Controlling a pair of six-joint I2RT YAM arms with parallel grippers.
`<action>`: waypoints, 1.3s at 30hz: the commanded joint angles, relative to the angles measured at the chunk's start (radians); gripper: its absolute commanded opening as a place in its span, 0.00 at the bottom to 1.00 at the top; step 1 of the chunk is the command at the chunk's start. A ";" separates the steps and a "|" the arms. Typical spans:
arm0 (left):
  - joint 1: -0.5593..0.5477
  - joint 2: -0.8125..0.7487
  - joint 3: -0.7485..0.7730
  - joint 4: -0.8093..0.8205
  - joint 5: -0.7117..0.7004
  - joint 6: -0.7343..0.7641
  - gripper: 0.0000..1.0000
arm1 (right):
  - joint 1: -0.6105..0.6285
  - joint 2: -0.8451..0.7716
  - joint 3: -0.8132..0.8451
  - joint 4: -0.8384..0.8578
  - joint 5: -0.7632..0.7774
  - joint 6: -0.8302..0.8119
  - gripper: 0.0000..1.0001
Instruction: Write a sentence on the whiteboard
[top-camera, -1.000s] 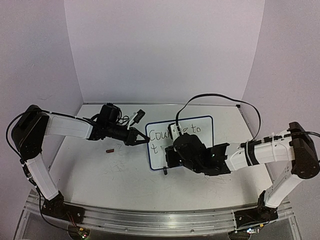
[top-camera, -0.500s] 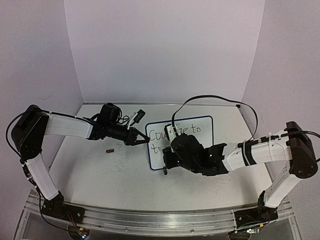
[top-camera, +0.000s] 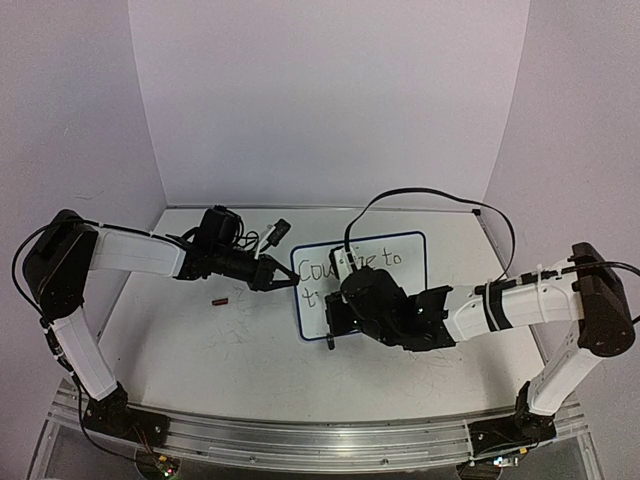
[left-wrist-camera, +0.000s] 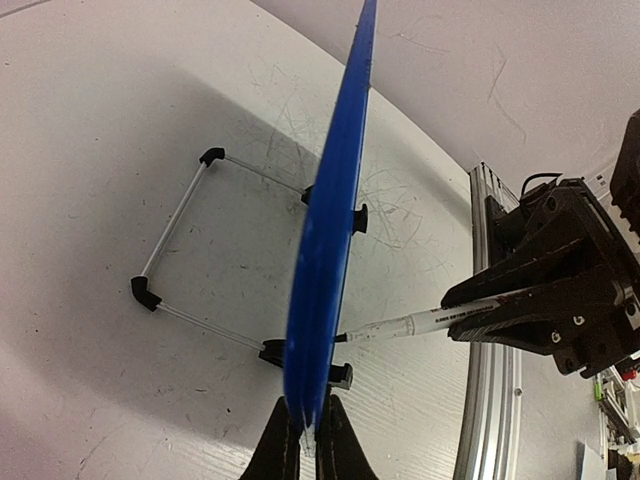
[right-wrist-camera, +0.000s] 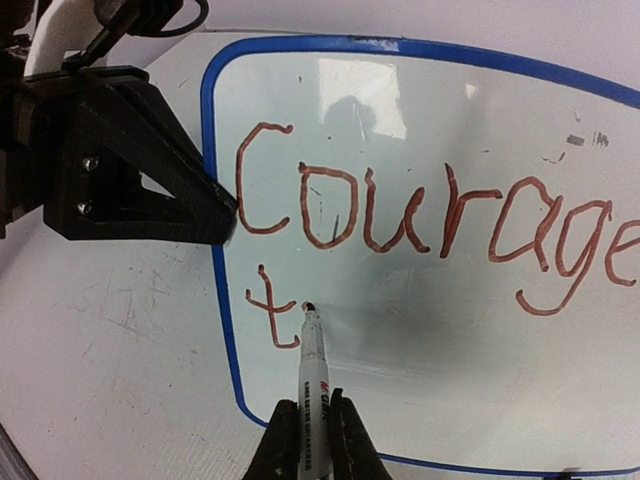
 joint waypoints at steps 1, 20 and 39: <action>-0.017 -0.004 0.017 -0.065 0.004 0.036 0.00 | 0.000 -0.003 -0.001 -0.028 0.024 0.038 0.00; -0.021 -0.009 0.018 -0.067 0.000 0.039 0.00 | 0.009 -0.011 -0.045 -0.039 -0.008 0.090 0.00; -0.023 0.001 0.018 -0.069 -0.002 0.042 0.00 | 0.006 0.008 0.006 -0.029 0.030 0.055 0.00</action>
